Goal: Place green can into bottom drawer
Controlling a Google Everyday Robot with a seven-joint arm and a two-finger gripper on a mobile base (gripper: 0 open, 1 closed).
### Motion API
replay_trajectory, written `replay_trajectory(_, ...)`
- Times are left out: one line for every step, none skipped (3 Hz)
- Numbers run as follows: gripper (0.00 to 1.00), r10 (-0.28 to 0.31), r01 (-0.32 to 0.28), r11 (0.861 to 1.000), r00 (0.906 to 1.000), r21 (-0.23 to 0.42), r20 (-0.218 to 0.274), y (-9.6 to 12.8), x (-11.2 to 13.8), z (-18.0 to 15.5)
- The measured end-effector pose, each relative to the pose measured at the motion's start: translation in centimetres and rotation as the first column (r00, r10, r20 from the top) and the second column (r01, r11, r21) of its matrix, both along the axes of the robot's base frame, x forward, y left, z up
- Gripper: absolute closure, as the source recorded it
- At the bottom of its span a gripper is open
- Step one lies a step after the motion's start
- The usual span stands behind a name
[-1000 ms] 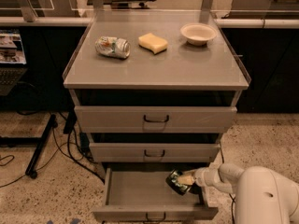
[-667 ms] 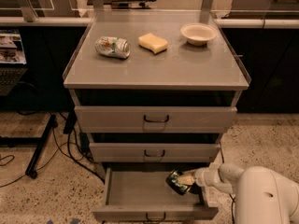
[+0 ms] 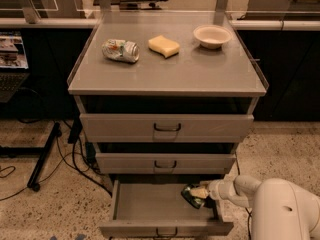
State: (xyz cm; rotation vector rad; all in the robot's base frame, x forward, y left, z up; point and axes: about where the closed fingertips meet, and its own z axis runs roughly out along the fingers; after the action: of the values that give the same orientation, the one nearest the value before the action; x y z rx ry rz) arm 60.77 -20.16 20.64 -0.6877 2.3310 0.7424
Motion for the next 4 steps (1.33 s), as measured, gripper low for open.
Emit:
replay_trajectory(0.00, 0.000, 0.000, 1.000, 1.0000, 0.000, 0.000, 0.0, 0.0, 0.0)
replay_trajectory(0.00, 0.000, 0.000, 1.000, 1.0000, 0.000, 0.000, 0.0, 0.0, 0.0)
replay_trajectory(0.00, -0.003, 0.003, 1.000, 0.9996, -0.002, 0.029, -0.2, -0.6, 0.7)
replay_trajectory(0.00, -0.047, 0.046, 0.999, 0.9970, 0.012, 0.062, -1.3, -2.6, 1.6)
